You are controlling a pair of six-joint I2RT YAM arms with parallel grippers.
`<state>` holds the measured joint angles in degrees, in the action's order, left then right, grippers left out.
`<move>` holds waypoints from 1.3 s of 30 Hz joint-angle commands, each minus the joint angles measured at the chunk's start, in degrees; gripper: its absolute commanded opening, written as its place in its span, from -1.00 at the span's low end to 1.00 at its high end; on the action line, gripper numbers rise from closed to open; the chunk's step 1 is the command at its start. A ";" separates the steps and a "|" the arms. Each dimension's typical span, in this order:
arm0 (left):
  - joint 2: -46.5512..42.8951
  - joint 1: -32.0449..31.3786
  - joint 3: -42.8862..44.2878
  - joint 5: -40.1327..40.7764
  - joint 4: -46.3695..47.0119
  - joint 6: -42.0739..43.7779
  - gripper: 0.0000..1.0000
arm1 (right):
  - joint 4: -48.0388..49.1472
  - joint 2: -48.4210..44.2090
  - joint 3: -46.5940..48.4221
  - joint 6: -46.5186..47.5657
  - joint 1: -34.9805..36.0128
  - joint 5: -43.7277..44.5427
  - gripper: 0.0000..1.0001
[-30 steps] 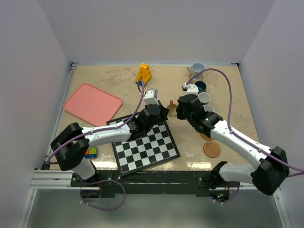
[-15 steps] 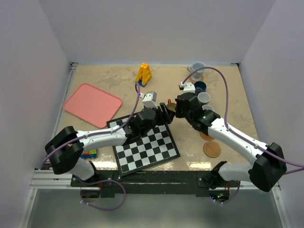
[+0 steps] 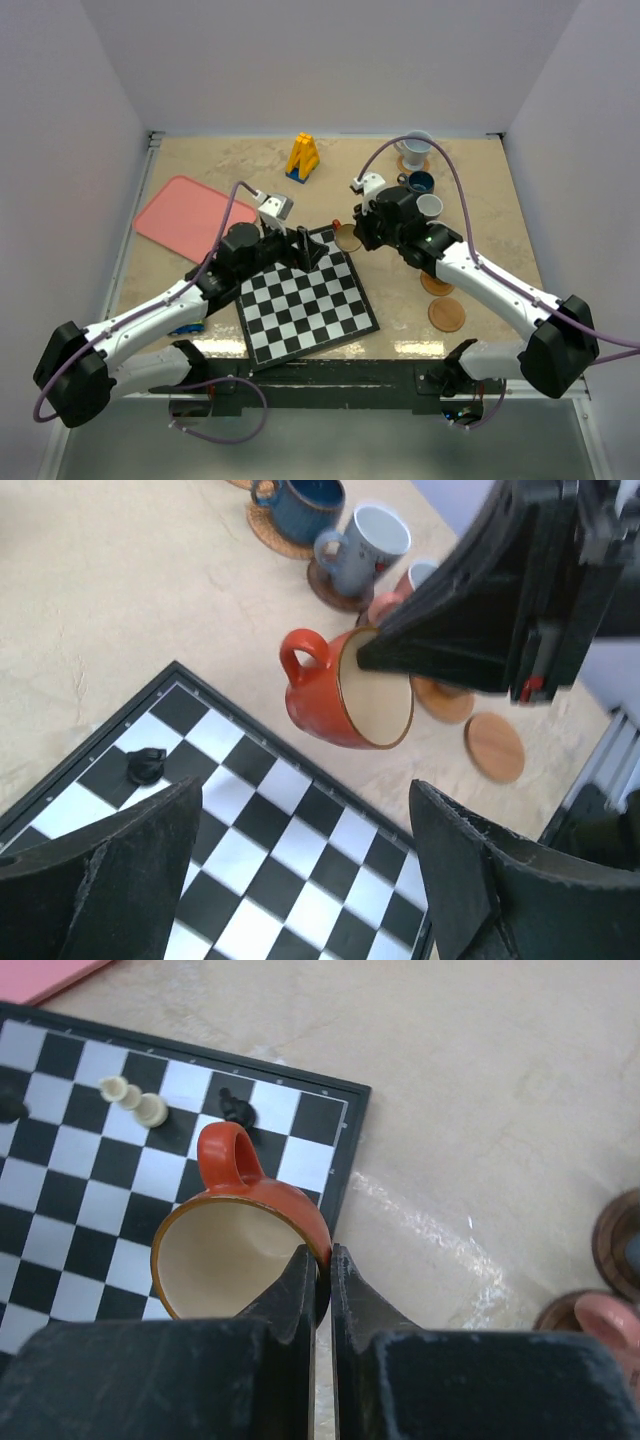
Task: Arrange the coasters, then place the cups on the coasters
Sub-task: Place the cup on the coaster.
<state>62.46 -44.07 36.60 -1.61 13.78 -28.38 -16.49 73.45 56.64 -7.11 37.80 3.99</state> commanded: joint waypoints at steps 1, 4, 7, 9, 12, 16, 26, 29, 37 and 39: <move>-1.20 2.24 5.83 -16.21 -11.13 16.67 0.77 | -1.52 1.08 4.53 12.20 -0.01 -11.62 -1.00; -1.02 2.33 9.36 -18.16 -15.61 23.00 0.77 | -3.19 1.61 4.01 16.33 -0.01 -17.33 -1.00; -0.84 2.41 12.52 -22.38 -21.41 32.22 0.77 | -2.67 0.47 3.21 18.10 -0.01 -23.04 -1.00; -1.37 2.68 13.15 -23.18 -24.49 36.54 0.77 | -2.67 -0.50 2.95 18.98 -0.01 -26.74 -1.00; -3.30 3.20 11.40 -24.22 -25.57 39.89 0.78 | -3.63 -0.85 3.12 20.03 -0.01 -31.31 -1.00; -4.89 5.66 10.07 -31.96 -25.38 42.35 0.77 | -5.04 -1.03 3.30 21.09 -0.01 -35.27 -1.00; 3.01 8.30 12.52 -44.79 -27.05 42.80 0.46 | -4.87 -2.87 2.33 22.23 0.61 -38.53 -1.00; 4.43 8.39 13.50 -45.06 -26.62 42.45 0.31 | -4.87 -2.70 2.24 22.23 0.78 -38.88 -1.00; 1.62 8.30 12.27 -42.78 -24.86 41.83 0.54 | -5.13 -1.56 2.16 22.58 1.40 -38.71 -1.00; 0.74 8.48 11.74 -42.95 -24.15 42.00 0.52 | -5.22 -1.38 2.25 22.50 1.40 -38.79 -1.00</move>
<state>66.43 -36.01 47.33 -44.01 -13.32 12.80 -22.90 72.36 58.59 14.63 38.81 -32.75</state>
